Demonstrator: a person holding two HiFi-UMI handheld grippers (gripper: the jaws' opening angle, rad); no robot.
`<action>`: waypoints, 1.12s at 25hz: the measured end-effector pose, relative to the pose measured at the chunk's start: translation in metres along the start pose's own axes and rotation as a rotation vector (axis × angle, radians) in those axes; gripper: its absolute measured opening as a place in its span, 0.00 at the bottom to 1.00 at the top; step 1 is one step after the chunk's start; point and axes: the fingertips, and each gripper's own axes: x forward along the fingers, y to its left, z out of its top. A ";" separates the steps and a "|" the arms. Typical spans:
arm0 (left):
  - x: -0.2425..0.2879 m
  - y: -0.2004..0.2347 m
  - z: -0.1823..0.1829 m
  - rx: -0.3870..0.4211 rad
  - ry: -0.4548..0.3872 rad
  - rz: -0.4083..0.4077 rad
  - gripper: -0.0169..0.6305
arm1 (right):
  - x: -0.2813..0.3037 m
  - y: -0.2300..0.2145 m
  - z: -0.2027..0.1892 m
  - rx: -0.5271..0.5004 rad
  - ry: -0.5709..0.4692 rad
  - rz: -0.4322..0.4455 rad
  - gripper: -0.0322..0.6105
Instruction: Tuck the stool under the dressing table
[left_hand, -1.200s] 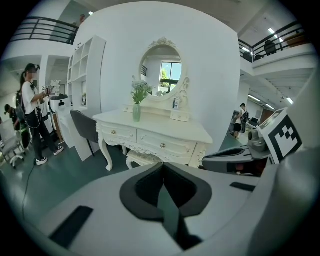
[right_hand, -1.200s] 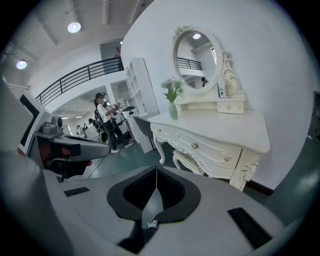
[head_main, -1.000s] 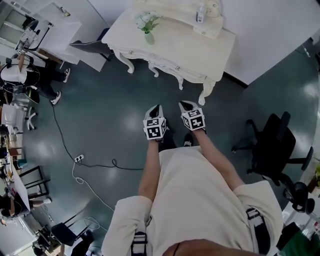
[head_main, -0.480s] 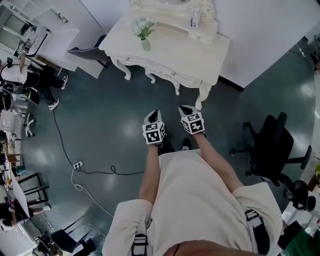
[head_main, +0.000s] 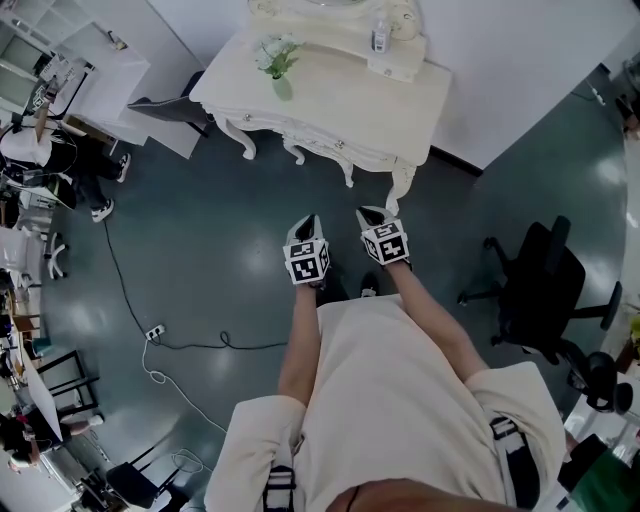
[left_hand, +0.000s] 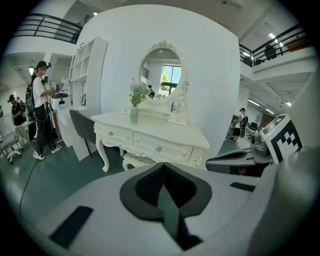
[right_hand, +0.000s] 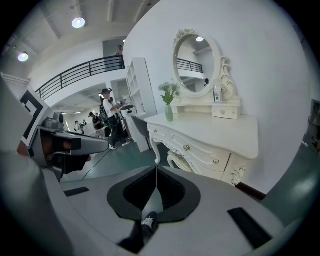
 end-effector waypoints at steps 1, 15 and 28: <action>0.000 -0.001 0.000 0.001 0.000 0.000 0.05 | 0.000 0.000 0.000 0.002 -0.001 0.001 0.12; -0.005 -0.003 -0.004 0.007 -0.002 0.001 0.05 | -0.005 0.004 -0.003 -0.001 -0.008 0.005 0.12; -0.012 0.005 -0.006 -0.017 -0.005 0.018 0.05 | -0.003 0.012 0.001 -0.033 -0.015 0.017 0.12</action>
